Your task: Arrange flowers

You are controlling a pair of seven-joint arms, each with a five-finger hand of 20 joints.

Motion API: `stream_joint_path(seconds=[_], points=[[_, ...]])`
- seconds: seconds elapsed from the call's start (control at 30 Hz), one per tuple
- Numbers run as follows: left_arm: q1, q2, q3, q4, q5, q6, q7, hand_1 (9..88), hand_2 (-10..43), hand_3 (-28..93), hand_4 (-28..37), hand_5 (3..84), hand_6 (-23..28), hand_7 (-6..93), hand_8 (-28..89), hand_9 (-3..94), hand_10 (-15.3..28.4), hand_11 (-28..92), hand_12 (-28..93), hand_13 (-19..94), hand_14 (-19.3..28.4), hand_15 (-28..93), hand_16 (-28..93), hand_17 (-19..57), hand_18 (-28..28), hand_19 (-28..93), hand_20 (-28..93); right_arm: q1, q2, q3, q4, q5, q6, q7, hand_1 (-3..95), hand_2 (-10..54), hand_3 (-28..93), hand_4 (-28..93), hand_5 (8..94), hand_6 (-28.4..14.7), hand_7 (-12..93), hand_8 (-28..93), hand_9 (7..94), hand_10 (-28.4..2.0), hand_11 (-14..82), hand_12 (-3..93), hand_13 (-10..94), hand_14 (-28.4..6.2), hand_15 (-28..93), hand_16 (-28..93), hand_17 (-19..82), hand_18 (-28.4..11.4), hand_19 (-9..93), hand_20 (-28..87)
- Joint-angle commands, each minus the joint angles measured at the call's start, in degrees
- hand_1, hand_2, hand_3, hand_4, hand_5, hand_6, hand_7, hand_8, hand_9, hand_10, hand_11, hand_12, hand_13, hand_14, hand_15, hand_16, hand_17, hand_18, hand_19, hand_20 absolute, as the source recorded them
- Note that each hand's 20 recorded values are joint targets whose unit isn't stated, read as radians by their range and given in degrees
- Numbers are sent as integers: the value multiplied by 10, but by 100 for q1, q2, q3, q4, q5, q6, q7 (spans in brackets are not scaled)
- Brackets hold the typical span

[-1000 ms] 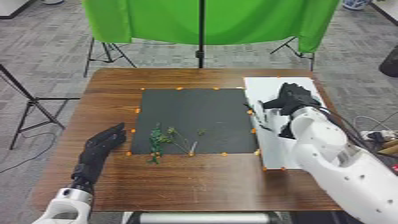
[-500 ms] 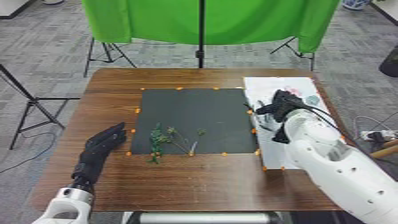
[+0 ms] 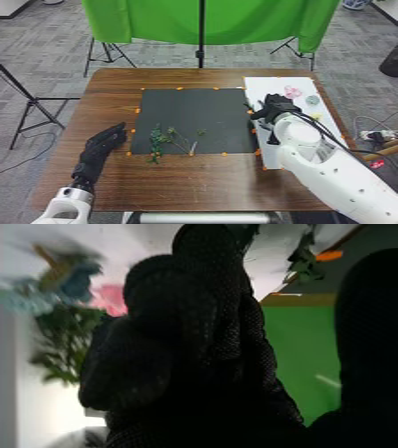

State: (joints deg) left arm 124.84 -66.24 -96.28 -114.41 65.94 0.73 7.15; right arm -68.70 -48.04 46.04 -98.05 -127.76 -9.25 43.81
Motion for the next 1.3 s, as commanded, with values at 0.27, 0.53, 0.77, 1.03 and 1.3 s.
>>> stream_joint_path(seconds=[0.27, 0.53, 0.77, 1.03, 1.3], points=[[38, -33, 32, 40, 28, -113, -118, 295, -37, 625, -209, 415, 30, 81, -55, 393, 116, 117, 117, 304, 157, 146, 31, 37, 120, 11, 184, -40, -192, -439, 378, 63, 284, -126, 563, -95, 540, -59, 832, -25, 201, 226, 917, -111, 358, 255, 937, -35, 553, 286, 693, -88, 932, 433], [48, -46, 47, 48, 15, -105, -103, 295, -36, 624, -209, 415, 30, 82, -55, 393, 117, 116, 117, 303, 158, 147, 31, 36, 121, 14, 185, -395, 11, 163, -222, 128, 1400, -301, 553, -95, 582, -20, 829, -22, 244, 250, 922, -106, 403, 253, 937, -28, 601, 288, 700, -98, 932, 524], [30, -55, 70, 64, 25, -134, -89, 296, -36, 625, -209, 417, 32, 81, -56, 394, 116, 117, 117, 302, 159, 147, 31, 35, 122, 15, 186, -642, -12, 347, -1004, 270, 1472, -491, 549, -95, 589, 5, 831, -22, 265, 248, 923, -104, 426, 252, 937, -27, 623, 284, 711, -100, 932, 558], [13, -49, 72, 69, 45, -173, -77, 294, -36, 625, -208, 419, 37, 74, -56, 393, 117, 115, 117, 301, 160, 149, 32, 34, 123, 16, 186, -942, -445, 175, -1259, 511, 891, -411, 548, -95, 587, 14, 832, -23, 272, 245, 927, -105, 427, 248, 937, -26, 629, 281, 713, -98, 932, 565], [88, -64, 23, 45, 35, -202, -106, 293, -36, 625, -207, 420, 40, 71, -55, 392, 117, 115, 118, 299, 160, 148, 32, 33, 124, 18, 186, -1365, -754, 266, -1301, 613, 641, -288, 552, -95, 580, 16, 834, -24, 272, 243, 928, -105, 424, 247, 937, -26, 628, 277, 714, -95, 932, 558]])
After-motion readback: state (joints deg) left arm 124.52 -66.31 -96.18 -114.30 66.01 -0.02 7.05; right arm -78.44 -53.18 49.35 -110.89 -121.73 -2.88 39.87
